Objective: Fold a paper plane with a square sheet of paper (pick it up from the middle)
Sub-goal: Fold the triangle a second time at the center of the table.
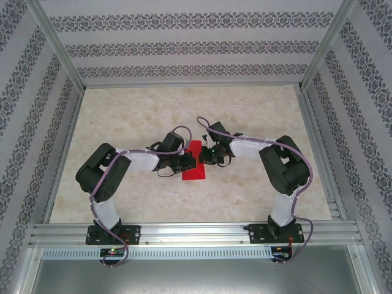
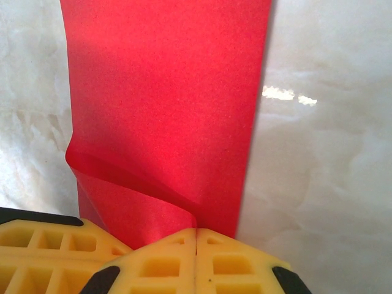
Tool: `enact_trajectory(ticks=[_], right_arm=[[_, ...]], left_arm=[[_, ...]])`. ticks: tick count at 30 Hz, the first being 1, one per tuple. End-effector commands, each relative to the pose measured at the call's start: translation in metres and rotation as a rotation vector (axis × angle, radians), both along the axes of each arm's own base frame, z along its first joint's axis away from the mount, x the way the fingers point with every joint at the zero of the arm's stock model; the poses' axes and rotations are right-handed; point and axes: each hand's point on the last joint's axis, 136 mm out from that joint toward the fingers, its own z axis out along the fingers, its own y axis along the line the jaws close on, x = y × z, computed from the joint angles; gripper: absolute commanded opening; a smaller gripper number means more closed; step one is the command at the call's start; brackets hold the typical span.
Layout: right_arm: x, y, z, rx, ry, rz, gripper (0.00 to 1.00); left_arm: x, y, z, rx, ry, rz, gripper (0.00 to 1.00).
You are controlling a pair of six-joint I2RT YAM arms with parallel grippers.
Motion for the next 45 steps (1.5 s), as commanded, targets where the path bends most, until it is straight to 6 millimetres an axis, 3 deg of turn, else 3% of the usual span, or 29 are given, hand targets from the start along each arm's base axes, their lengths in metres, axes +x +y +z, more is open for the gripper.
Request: enact_trajectory(ticks=[1, 7, 17, 32, 45], right_arm=[[0.005, -0.001, 0.002, 0.008, -0.008, -0.014, 0.06], [0.000, 0.000, 0.004, 0.022, 0.005, -0.018, 0.06], [-0.005, 0.001, 0.008, 0.030, 0.009, -0.025, 0.06], [-0.003, 0.003, 0.005, 0.027, 0.010, -0.024, 0.06], [0.002, 0.006, 0.007, 0.033, -0.004, -0.014, 0.07]], left_arm=[[-0.002, -0.001, -0.003, 0.038, -0.014, -0.019, 0.03], [-0.003, 0.001, 0.000, 0.037, -0.019, -0.017, 0.03], [-0.001, -0.005, 0.031, -0.028, -0.090, -0.028, 0.03], [0.000, -0.002, 0.000, 0.029, -0.027, -0.024, 0.02], [-0.004, 0.007, -0.011, 0.084, 0.002, -0.007, 0.01]])
